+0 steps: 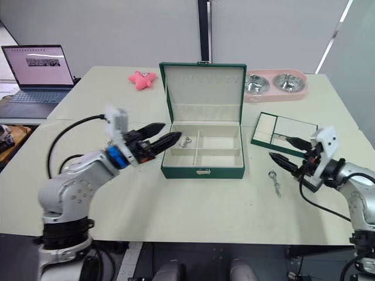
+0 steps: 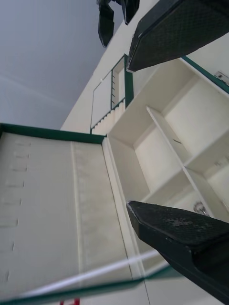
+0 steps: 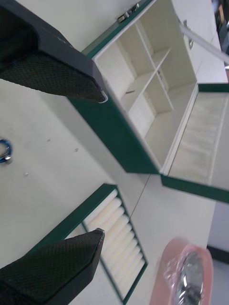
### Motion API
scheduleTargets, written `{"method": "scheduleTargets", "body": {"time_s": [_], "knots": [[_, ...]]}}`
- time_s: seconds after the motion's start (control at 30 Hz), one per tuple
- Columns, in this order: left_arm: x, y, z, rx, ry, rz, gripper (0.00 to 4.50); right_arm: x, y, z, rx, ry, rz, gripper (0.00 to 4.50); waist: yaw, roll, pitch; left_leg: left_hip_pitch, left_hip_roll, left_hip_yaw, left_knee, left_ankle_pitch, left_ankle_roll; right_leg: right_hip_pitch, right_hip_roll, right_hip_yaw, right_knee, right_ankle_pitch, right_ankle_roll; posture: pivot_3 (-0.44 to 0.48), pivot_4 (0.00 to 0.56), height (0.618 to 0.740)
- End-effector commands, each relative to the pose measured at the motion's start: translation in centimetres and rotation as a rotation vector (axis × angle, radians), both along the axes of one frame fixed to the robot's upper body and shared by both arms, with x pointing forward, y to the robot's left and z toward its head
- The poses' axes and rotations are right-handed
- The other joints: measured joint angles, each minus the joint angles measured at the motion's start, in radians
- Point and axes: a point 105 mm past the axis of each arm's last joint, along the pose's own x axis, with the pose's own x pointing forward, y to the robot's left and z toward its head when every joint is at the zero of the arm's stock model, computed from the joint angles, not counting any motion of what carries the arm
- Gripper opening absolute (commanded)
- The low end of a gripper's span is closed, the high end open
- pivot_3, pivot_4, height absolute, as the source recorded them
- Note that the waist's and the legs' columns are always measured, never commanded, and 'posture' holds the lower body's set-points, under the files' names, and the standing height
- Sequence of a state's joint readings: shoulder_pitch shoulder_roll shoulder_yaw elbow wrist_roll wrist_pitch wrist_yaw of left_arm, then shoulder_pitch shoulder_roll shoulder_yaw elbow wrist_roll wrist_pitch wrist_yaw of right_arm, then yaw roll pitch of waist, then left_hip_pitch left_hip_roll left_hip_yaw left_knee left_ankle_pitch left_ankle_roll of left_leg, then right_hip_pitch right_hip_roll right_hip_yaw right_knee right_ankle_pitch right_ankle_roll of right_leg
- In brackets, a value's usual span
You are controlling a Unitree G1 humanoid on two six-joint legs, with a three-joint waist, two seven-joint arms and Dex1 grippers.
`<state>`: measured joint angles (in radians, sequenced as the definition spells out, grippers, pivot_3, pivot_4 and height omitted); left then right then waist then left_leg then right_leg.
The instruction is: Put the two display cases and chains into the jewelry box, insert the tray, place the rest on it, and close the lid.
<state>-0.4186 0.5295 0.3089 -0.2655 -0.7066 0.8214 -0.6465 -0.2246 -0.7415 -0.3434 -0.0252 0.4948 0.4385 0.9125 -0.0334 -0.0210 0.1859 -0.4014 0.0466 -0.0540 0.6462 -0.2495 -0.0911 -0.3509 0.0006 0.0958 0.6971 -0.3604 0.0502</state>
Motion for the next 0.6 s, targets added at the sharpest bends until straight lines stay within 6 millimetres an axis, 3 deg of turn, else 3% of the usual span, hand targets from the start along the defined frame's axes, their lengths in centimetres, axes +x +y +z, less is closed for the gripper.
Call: {"method": "scheduleTargets", "body": {"time_s": [0.03,0.13,0.37,0.47,0.6], "knots": [[-1.2,4.6,1.6,0.028,-0.041,0.078,4.47,-1.0,-3.0,0.6,0.012,-0.038,-0.1,4.5,0.0,0.0,0.0,0.0,0.0,0.0,0.0,0.0,0.0,0.0,0.0,0.0,0.0,0.0,0.0,0.0,0.15,0.74],[-1.8,9.3,0.8,0.096,0.002,0.231,4.47,-1.9,-5.5,-0.3,0.036,-0.032,-0.195,4.5,-0.001,0.0,0.0,0.0,0.0,0.0,0.0,-0.002,0.003,0.0,0.0,0.0,0.0,0.0,0.0,0.0,0.15,0.74],[-2.8,18.4,-2.2,0.186,0.056,0.578,4.47,-3.2,-8.5,-1.8,0.004,-0.026,-0.327,4.5,-0.001,0.001,0.0,0.002,0.0,0.0,-0.001,-0.002,0.004,0.0,0.0,0.0,0.0,0.0,0.0,0.0,0.15,0.74],[-3.2,20.5,-3.3,0.219,0.062,0.673,4.47,-3.2,-9.3,-2.0,0.004,-0.033,-0.363,4.5,-0.001,0.001,0.0,0.001,0.0,0.0,-0.001,-0.002,0.004,0.0,0.0,0.0,0.0,0.0,0.0,0.0,0.15,0.74],[-3.8,24.5,-4.5,0.24,0.036,0.943,4.47,-3.3,-11.4,-3.4,0.009,-0.05,-0.477,4.5,-0.001,0.001,0.0,0.002,0.0,0.0,-0.001,-0.002,0.004,0.0,0.0,0.0,0.0,0.0,0.0,0.0,0.15,0.74]]}}
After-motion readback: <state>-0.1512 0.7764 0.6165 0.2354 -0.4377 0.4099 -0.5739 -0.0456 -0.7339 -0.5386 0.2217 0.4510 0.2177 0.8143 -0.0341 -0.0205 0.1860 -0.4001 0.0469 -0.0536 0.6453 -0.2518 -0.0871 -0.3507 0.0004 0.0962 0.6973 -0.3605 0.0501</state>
